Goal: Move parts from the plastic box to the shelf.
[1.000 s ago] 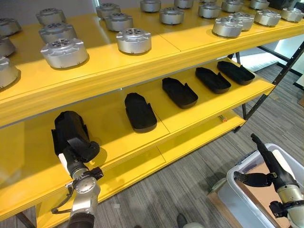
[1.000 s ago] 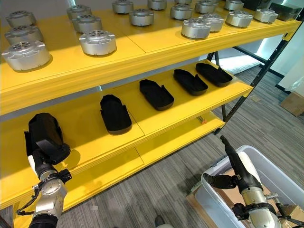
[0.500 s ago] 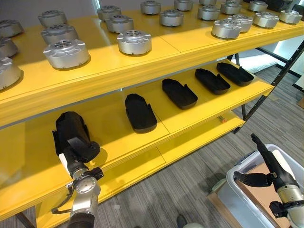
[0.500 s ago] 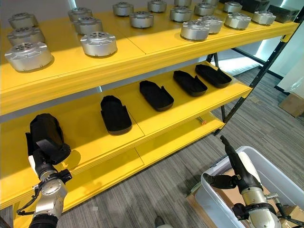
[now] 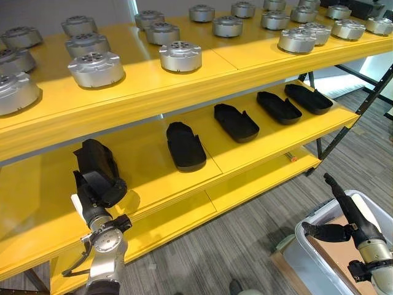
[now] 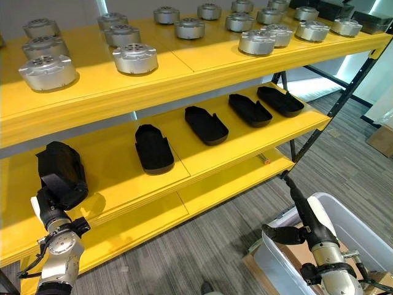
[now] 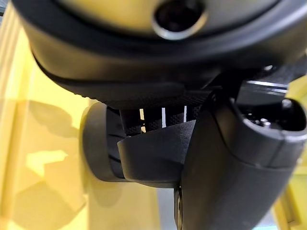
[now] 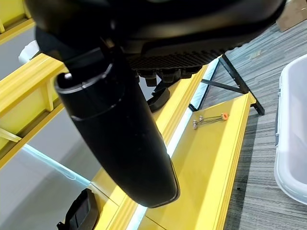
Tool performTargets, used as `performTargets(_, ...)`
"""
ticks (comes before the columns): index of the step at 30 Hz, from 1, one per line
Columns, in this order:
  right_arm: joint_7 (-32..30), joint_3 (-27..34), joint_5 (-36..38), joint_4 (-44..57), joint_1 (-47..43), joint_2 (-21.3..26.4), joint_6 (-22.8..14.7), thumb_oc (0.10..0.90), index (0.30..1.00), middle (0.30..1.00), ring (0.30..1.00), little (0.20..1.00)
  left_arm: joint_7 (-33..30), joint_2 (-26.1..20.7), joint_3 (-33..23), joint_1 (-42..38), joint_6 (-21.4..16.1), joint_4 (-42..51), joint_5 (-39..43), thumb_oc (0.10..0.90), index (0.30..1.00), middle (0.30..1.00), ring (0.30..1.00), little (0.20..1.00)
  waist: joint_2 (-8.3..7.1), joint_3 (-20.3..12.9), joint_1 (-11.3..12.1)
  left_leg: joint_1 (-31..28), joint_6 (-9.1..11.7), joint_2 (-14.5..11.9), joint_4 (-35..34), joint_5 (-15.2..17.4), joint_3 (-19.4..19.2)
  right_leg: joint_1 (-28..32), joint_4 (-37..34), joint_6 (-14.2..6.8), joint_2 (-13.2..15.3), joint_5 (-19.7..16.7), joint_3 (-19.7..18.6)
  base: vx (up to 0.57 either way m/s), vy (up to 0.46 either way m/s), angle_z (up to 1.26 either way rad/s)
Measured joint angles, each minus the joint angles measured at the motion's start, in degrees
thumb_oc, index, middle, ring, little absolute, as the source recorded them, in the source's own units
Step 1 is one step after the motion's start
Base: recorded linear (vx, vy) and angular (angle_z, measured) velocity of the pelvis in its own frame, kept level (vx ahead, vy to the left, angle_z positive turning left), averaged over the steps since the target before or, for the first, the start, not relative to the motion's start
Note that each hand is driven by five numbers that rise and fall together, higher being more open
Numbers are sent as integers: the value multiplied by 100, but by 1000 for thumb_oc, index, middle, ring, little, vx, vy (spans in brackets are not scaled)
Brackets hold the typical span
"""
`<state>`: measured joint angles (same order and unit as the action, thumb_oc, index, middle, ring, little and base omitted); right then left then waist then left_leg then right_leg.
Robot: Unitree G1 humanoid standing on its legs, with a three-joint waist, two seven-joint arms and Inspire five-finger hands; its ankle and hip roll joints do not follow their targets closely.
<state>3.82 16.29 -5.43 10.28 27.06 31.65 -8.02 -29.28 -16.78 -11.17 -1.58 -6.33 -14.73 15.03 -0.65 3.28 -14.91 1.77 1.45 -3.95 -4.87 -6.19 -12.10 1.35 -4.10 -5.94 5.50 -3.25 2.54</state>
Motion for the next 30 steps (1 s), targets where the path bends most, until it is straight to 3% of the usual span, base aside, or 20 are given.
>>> performTargets(10, 15, 0, 11, 0, 3, -1, -4, 900, 1000, 1000, 1000, 1000, 98, -22, -11, 6, -55, 586, -79, 400, 300, 300, 300, 300, 117, -76, 74, -5, 0, -1, 0, -7, 9, 12, 0, -1, -1, 1, 16, 0, 0, 0)
performTargets(21, 164, 2, 115, 0, 1, -56, -1, 900, 1000, 1000, 1000, 1000, 976, 12, 121, 1006, -142, 835, 39, 400, 300, 300, 300, 300, 191, -125, 99, -83, 20, 4, -1, -17, 142, 157, -3, -37, -3, 57, 139, -15, -11, 5)
performTargets(30, 172, -3, 118, 1, -119, -54, 0, 900, 1000, 1000, 1000, 1000, 1438, 212, 479, 1337, -141, 834, 58, 400, 300, 300, 300, 300, 381, -252, 284, -65, 0, 5, 0, -56, 333, 218, 65, -17, -22, 90, 323, -88, -28, 12)
